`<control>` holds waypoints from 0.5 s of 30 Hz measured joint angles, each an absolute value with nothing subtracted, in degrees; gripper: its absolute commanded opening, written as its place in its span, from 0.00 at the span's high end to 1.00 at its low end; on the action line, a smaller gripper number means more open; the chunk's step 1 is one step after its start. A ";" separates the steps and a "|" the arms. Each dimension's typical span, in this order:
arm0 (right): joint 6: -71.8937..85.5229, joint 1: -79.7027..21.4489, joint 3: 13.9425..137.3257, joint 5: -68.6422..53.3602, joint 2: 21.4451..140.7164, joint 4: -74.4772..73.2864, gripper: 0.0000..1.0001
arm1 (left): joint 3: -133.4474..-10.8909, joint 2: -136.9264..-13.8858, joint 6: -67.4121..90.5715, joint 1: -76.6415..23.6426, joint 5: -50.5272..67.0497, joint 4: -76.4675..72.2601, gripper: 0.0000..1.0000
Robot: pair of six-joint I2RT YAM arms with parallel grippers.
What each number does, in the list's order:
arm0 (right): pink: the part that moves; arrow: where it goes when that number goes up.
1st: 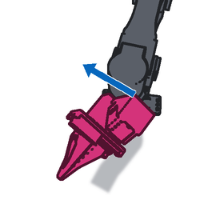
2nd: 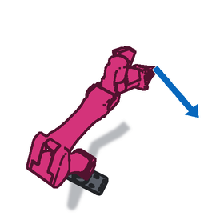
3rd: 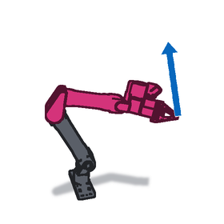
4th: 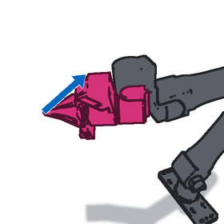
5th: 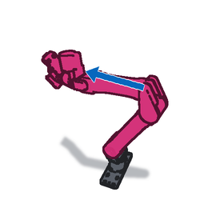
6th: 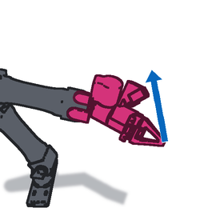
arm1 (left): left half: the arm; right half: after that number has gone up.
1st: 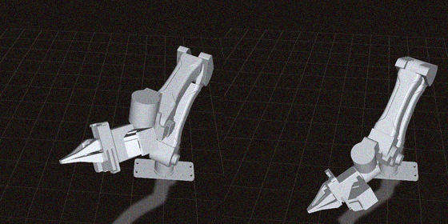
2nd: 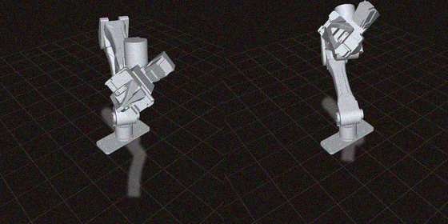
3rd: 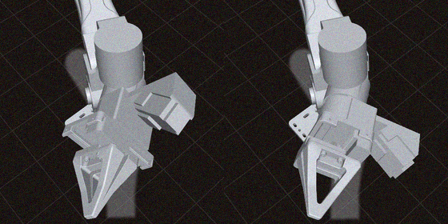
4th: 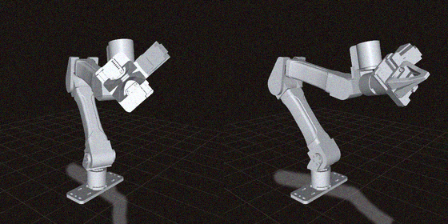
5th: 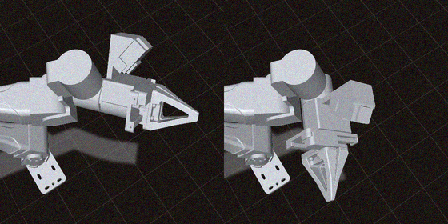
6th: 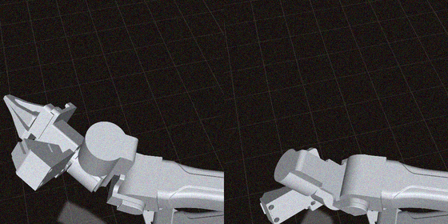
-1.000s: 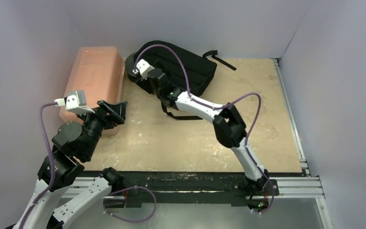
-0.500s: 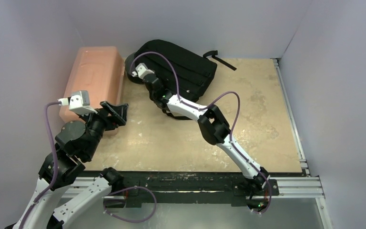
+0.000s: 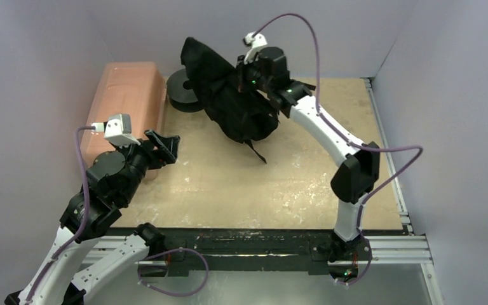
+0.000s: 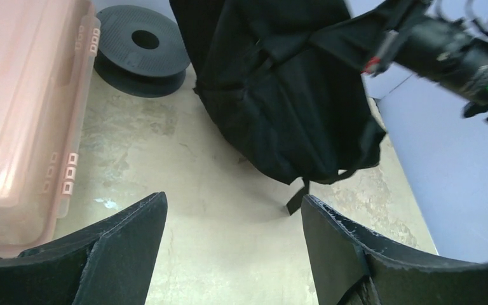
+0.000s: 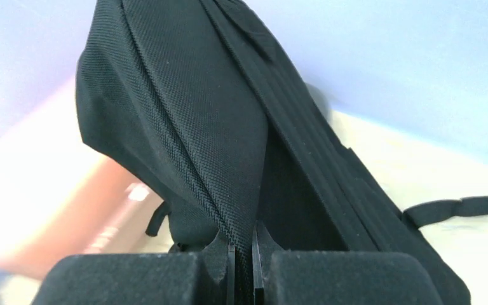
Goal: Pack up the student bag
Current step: Adjust the student bag at the center of the board.
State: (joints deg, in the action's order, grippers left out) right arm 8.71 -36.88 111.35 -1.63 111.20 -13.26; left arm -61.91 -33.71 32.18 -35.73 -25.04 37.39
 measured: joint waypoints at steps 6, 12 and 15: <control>31.97 -29.34 101.65 -21.19 102.91 -4.21 1.00 | -61.91 -34.85 32.38 -35.73 -24.01 36.95 0.24; 54.57 -20.64 82.78 -34.92 99.33 16.88 1.00 | -61.91 -35.11 32.42 -35.73 -23.64 36.80 0.24; 61.25 -12.16 72.53 -37.60 97.76 27.38 1.00 | -61.91 -35.68 32.42 -35.73 -23.18 36.51 0.24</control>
